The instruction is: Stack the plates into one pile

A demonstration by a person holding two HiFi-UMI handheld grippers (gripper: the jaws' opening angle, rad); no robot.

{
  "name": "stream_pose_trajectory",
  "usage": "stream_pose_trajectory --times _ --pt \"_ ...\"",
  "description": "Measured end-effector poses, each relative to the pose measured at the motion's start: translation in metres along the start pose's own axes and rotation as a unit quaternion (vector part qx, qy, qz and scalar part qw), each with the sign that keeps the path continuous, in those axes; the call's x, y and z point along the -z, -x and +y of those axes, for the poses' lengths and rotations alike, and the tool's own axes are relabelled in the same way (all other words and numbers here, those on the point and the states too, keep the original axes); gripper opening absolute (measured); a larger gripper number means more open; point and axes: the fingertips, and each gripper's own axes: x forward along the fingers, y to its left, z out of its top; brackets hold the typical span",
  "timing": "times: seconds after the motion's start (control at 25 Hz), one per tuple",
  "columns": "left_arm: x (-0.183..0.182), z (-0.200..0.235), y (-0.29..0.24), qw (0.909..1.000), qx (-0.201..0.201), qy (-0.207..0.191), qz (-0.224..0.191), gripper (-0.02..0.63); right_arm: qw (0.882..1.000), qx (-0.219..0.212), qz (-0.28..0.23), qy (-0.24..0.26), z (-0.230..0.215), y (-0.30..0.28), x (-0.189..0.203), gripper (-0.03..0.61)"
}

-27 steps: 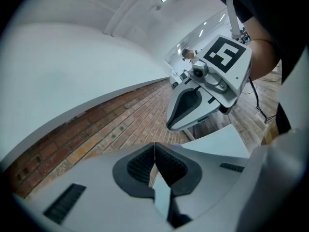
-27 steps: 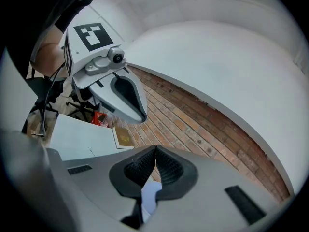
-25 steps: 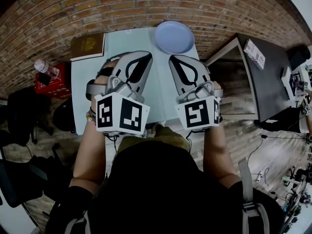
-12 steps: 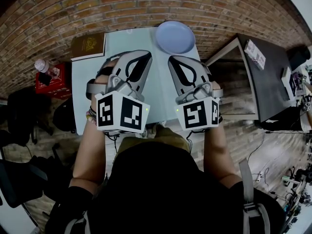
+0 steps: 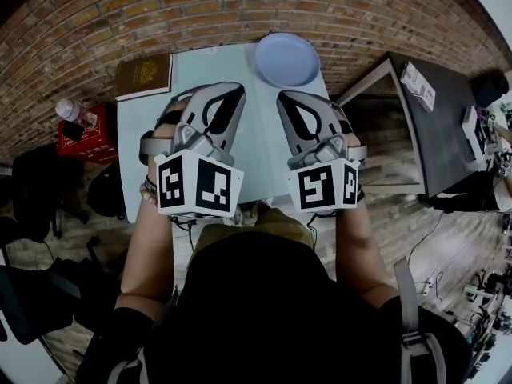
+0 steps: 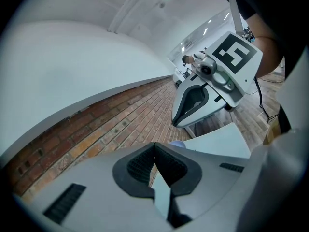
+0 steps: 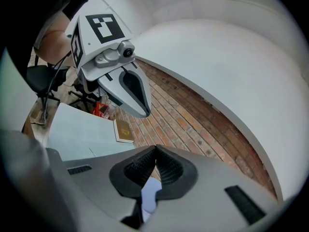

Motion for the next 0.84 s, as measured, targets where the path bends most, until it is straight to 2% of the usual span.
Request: stream_pose_trajectory --times 0.84 --pt "0.0016 0.003 0.0034 1.0 0.0 0.005 -0.004 0.023 1.0 0.003 0.007 -0.004 0.0014 -0.0021 -0.0027 0.035"
